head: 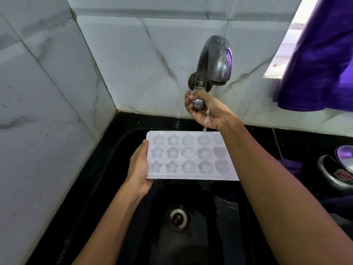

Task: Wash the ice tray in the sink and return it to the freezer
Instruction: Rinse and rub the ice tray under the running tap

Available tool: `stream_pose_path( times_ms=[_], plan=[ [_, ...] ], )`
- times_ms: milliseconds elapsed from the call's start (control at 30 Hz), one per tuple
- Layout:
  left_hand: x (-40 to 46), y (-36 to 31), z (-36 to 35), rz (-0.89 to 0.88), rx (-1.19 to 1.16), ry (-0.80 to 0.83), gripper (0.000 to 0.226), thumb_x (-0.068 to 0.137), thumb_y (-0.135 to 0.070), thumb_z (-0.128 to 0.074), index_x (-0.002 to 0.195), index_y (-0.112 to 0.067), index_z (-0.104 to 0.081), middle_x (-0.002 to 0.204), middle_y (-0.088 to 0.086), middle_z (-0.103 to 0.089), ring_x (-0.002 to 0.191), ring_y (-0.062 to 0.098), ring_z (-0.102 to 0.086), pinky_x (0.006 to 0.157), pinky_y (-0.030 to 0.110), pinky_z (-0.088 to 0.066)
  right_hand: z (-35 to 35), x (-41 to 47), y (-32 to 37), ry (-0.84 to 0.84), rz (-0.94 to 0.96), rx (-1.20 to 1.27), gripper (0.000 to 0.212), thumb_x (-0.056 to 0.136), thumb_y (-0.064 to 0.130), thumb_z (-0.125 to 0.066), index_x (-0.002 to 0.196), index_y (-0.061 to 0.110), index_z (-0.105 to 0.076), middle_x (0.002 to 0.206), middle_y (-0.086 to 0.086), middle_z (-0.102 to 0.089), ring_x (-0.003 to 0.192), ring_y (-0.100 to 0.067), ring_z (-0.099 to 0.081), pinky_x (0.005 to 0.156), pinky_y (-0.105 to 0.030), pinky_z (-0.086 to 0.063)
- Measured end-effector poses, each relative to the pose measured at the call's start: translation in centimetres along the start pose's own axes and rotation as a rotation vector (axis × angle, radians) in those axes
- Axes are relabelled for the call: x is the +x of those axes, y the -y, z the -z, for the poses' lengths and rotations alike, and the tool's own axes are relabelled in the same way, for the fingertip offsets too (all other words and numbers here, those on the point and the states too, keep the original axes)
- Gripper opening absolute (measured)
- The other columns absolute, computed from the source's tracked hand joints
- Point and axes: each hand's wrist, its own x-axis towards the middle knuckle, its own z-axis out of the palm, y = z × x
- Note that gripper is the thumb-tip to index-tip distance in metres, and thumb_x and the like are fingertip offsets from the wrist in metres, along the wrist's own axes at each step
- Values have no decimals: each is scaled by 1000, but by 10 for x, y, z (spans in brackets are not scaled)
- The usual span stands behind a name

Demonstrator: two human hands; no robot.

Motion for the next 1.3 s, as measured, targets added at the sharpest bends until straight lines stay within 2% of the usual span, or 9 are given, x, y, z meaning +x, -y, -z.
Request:
stream_pose_path(
  times_ms=[100, 267, 400, 633, 700, 800, 967, 1167, 1300],
  plan=[
    [-4, -1, 2, -12, 12, -15, 40, 101, -39, -37, 117, -14, -63, 106, 9, -73, 94, 28, -71, 77, 45, -58, 2, -6, -7, 18, -48, 174, 9, 84, -2, -58, 92, -3, -62, 85, -14, -69, 70, -18, -70, 62, -24, -58],
    [-16, -4, 10, -24, 29, -24, 37, 101, -38, -37, 113, -16, -63, 103, 10, -74, 91, 28, -72, 72, 43, -59, 6, -50, -7, -115, -23, -273, 11, 91, 0, -53, 97, -4, -61, 97, -17, -71, 86, -21, -72, 79, -27, -57],
    [-30, -4, 15, -37, 48, -13, 38, 101, -38, -37, 115, -15, -63, 104, 10, -74, 92, 29, -72, 73, 44, -59, 24, -105, -3, -226, 93, -416, 18, 93, 7, -52, 107, 0, -61, 107, -16, -69, 96, -21, -69, 78, -25, -58],
    [-55, -4, 22, -58, 56, 3, 41, 101, -40, -35, 117, -14, -63, 105, 11, -73, 92, 30, -71, 69, 40, -59, 73, -191, -24, -531, 369, -686, 19, 96, 3, -45, 108, 4, -60, 108, -13, -65, 72, -6, -69, 68, -15, -55],
    [-62, -2, 25, -54, 58, 9, 41, 101, -40, -35, 116, -15, -63, 105, 11, -73, 92, 30, -71, 65, 39, -58, 82, -207, -41, -567, 317, -712, 19, 96, 2, -45, 109, 4, -58, 111, -16, -63, 76, -11, -67, 64, -15, -55],
    [-73, 4, 28, -48, 64, 7, 39, 101, -40, -35, 115, -16, -63, 104, 11, -73, 90, 29, -71, 62, 36, -57, 81, -225, -71, -469, 174, -731, 19, 97, 6, -44, 108, 4, -60, 102, -15, -69, 77, -17, -70, 60, -19, -57],
    [-89, 19, 37, -58, 132, 13, 37, 101, -38, -35, 108, -16, -64, 98, 10, -74, 86, 27, -72, 60, 32, -56, 88, -237, -101, -438, 157, -812, 18, 95, 4, -50, 108, 6, -62, 99, -15, -72, 88, -25, -71, 68, -30, -57],
    [-92, 52, 55, -100, 289, -50, 33, 101, -31, -37, 107, -11, -63, 98, 11, -71, 89, 29, -68, 74, 41, -56, 113, -234, -138, -545, 119, -812, 18, 93, 3, -53, 107, 8, -63, 96, -10, -71, 83, -19, -70, 60, -28, -55],
    [-101, 75, 64, -149, 395, -59, 28, 103, -25, -31, 94, -17, -56, 89, 0, -61, 79, 10, -57, 63, 23, -43, 132, -224, -174, -696, 118, -811, 18, 92, -1, -52, 107, 4, -61, 89, -8, -65, 77, -17, -64, 56, -28, -56]
  ],
)
